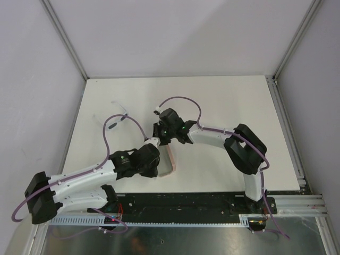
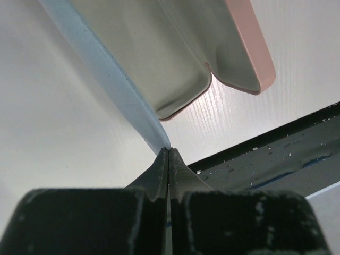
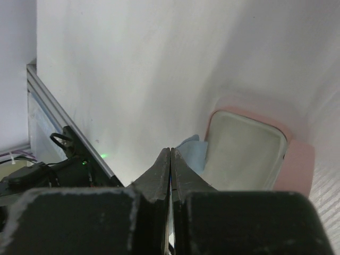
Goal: Organize the sunglasses
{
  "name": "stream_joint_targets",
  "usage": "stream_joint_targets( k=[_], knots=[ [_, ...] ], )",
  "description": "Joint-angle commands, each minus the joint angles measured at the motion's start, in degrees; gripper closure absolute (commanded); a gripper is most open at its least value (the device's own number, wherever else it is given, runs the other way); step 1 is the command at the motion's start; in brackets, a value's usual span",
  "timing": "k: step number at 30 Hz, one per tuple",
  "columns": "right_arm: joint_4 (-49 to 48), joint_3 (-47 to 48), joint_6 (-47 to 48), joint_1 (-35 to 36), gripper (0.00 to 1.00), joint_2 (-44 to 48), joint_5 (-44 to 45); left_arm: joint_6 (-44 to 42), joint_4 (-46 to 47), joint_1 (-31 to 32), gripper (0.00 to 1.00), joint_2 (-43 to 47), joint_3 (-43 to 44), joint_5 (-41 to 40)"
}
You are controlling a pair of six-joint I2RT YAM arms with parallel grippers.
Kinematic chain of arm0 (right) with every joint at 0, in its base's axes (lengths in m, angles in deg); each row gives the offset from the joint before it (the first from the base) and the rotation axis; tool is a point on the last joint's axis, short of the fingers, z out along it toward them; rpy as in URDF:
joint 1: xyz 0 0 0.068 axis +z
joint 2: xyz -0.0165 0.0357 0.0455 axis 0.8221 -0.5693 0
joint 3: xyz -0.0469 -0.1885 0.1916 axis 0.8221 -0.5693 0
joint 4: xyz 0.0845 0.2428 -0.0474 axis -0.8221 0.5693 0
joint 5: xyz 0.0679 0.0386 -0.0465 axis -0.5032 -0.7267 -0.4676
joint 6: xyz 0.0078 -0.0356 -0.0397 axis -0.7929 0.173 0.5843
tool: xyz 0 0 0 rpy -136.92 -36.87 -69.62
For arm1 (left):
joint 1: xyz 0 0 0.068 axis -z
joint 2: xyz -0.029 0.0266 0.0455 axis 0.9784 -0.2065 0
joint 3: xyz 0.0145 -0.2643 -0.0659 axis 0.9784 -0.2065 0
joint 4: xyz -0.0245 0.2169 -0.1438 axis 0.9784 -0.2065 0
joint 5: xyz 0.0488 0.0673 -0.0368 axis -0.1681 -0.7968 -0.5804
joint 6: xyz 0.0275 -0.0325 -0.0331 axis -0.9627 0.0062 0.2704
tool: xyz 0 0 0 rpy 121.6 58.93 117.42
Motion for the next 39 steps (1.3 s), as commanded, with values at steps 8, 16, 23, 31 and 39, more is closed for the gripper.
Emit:
stream_joint_targets(
  k=[8,16,23,31,39],
  knots=[
    [0.9,3.5,3.1,-0.7,1.00,-3.3,-0.5,1.5,7.0,-0.3,1.00,-8.0,0.8,-1.0],
    [2.9,3.7,5.0,-2.1,1.00,-3.0,-1.0,1.4,9.4,-0.3,1.00,-10.9,2.2,-0.7],
    [5.5,4.8,6.8,-3.0,1.00,-3.7,-1.6,1.5,12.3,-0.3,1.00,-12.4,2.8,1.1],
    [9.2,8.0,9.2,-3.0,1.00,-4.8,-2.0,1.0,13.6,-0.3,1.00,-13.7,4.3,2.0],
    [12.7,11.0,10.4,-2.7,1.00,-6.1,-0.2,0.8,14.1,-0.3,1.00,-15.5,4.2,1.6]
  ],
)
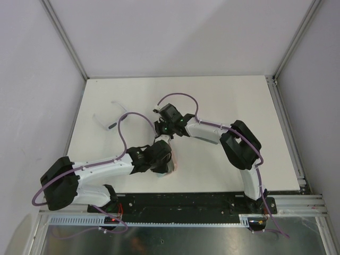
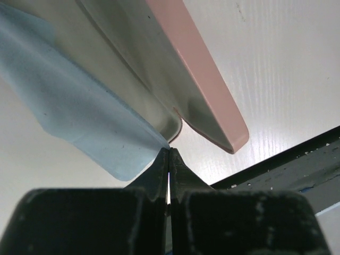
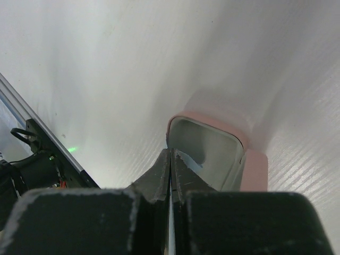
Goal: Organize the sunglasses
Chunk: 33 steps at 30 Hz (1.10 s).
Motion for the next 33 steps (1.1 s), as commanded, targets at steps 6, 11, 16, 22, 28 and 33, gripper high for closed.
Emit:
stream_joint_targets(
  k=[6,11,16,22,28,33],
  knots=[
    [3.9,4.5,2.0,-0.1,1.00,-1.8,2.5,0.1,3.0,-0.3,1.00,-3.1,1.7,0.4],
    [4.9,5.1,2.4,-0.1,1.00,-2.1,3.0,0.0,3.9,-0.3,1.00,-3.8,1.7,0.4],
    [6.2,6.2,3.0,0.0,1.00,-2.5,3.8,-0.3,4.8,-0.3,1.00,-3.8,1.8,1.0],
    [7.3,7.2,3.5,0.1,0.83,-2.7,5.1,-0.8,6.0,-0.3,0.95,-4.0,1.7,1.7],
    [9.1,9.6,4.0,0.2,0.62,-2.5,5.9,-1.1,6.3,-0.3,0.64,-2.9,1.7,2.0],
    [10.0,10.9,4.2,0.2,0.58,-1.3,6.1,-1.1,6.1,-0.4,0.53,-0.1,1.4,2.0]
  ],
)
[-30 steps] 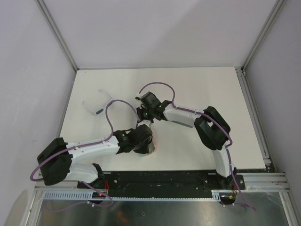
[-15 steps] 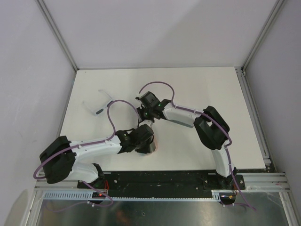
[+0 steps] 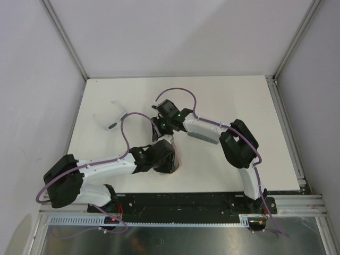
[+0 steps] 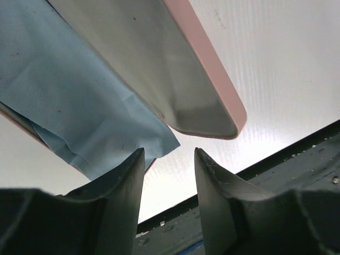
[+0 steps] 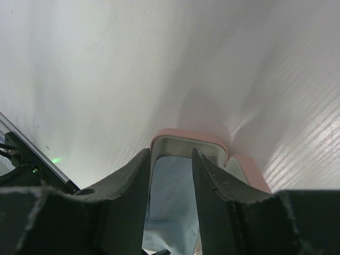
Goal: Organize the sunglasses
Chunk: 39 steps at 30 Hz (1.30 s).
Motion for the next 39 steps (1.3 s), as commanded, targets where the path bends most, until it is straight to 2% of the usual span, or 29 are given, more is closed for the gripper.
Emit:
stream_joint_targets(
  k=[1,6,11,19,22,25,28,30,35,39],
  knots=[
    [1.1,3.2,0.8,0.2,0.57,1.4,0.9,-0.6,1.4,-0.4,0.52,4.0,1.2,0.2],
    [1.5,3.3,0.9,-0.2,0.55,3.7,1.1,-0.2,-0.4,-1.6,0.50,8.0,0.5,0.6],
    [1.4,1.8,0.6,-0.7,0.54,7.4,2.2,-0.8,-3.2,-6.7,0.53,14.4,-1.0,-0.7],
    [-1.3,-6.4,-0.9,-4.9,0.53,16.7,3.0,-3.9,-4.2,-22.4,0.51,21.9,-1.8,-2.3],
    [-1.1,-8.8,-0.5,-6.3,0.53,20.9,2.9,-3.8,-4.2,-29.0,0.40,22.6,-0.7,-5.9],
    [-0.1,-10.5,0.2,-7.5,0.53,24.3,3.1,-2.5,-4.2,-34.7,0.28,21.4,1.2,-9.8],
    [1.0,-11.9,0.8,-8.6,0.53,27.6,3.0,-4.6,-3.9,-39.1,0.23,17.9,5.6,-11.7],
    [1.4,-13.1,1.1,-9.3,0.50,29.8,2.7,-7.7,-3.9,-42.1,0.20,14.3,9.2,-11.4],
    [1.6,-16.7,1.7,-10.7,0.38,34.6,1.3,-14.6,-4.6,-48.4,0.03,5.3,15.9,-10.3],
    [2.1,-18.7,2.2,-12.2,0.35,38.0,-0.4,-23.9,-4.5,-49.3,0.01,-2.4,21.5,-7.1]
  ],
)
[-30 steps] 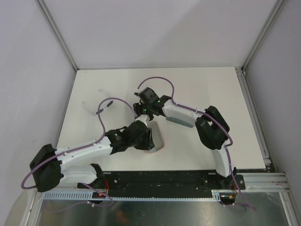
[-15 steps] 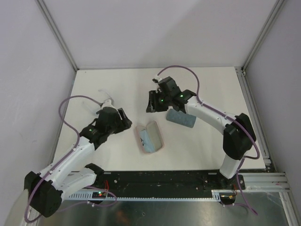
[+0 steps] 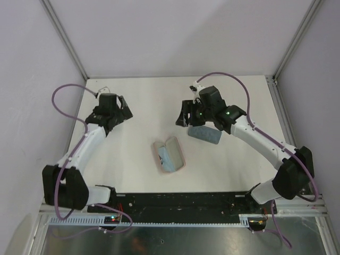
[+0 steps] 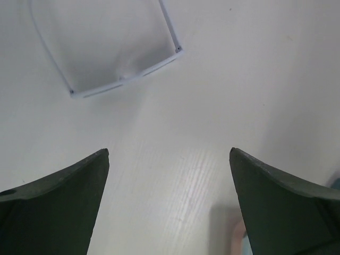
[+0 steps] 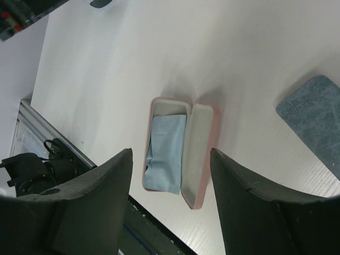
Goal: Organize the sunglasses
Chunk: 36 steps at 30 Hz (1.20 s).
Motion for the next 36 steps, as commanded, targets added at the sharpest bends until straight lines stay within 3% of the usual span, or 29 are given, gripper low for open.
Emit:
stream_joint_targets(
  k=[1,6,9,19,24,26,34,36],
  knots=[
    [1.1,-1.6,1.3,-1.9,0.35,4.6,-2.4,-13.7,0.2,-0.8,0.01,-8.1,6.7,2.7],
    [2.4,-2.8,2.1,-4.6,0.34,7.8,-4.9,-22.4,-1.9,-3.3,0.03,-17.1,12.4,7.9],
    [3.3,-3.2,2.8,-5.7,0.34,9.1,-6.1,-22.9,-2.0,-5.3,0.04,-22.4,14.6,11.1],
    [4.5,-5.6,3.7,-7.3,0.34,13.0,-7.6,-23.1,-2.0,-6.8,0.06,-34.3,21.5,6.9],
    [4.5,-6.6,3.8,-7.7,0.34,13.8,-8.2,-21.6,-2.0,-8.0,0.13,-37.4,22.0,8.6],
    [4.4,-6.8,3.8,-7.8,0.35,13.9,-8.5,-21.3,-2.1,-8.1,0.24,-37.7,22.0,8.8],
    [4.2,-7.9,4.3,-8.0,0.36,14.2,-8.7,-18.9,-5.2,-8.3,0.88,-39.6,23.3,12.8],
    [3.9,-8.4,4.5,-8.0,0.36,13.8,-9.1,-17.9,-5.3,-8.2,0.97,-38.3,22.7,15.3]
  ],
)
